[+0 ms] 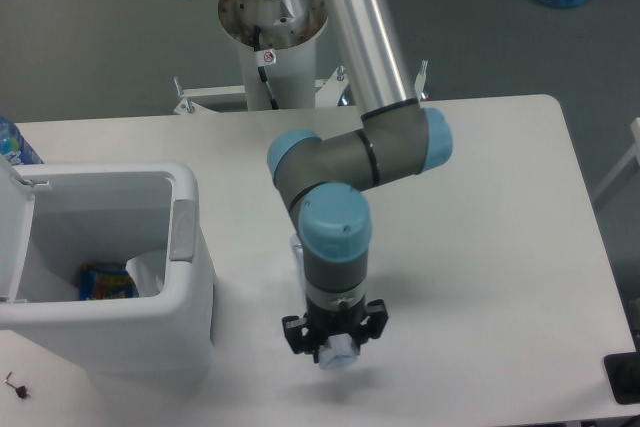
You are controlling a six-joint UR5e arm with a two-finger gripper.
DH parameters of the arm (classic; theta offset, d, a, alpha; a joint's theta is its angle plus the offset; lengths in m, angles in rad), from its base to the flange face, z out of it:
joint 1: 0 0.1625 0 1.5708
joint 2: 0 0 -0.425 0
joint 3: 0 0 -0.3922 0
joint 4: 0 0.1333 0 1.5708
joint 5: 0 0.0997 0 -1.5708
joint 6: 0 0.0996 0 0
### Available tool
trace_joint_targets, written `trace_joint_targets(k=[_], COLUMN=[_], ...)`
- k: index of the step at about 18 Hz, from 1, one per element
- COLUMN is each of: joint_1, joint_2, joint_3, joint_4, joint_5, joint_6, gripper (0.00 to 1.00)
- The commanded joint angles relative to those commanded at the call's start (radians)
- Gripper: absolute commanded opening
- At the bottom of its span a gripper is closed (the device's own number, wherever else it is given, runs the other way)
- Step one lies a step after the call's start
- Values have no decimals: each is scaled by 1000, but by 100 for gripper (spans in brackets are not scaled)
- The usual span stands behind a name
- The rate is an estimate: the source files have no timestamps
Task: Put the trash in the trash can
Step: 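Carry the held bottle over the white bin and lower it in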
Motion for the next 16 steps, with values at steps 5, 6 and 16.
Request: trace_joint_targets(k=[5,6,16], joint_1=[60,69,54], joint_2=[101,124,316], joint_3=[57,60,74], joint_4=[15,28,103], joint_5=[-166,-196,-259], joint_6=[-2,-3,3], gripper=[46,46,46])
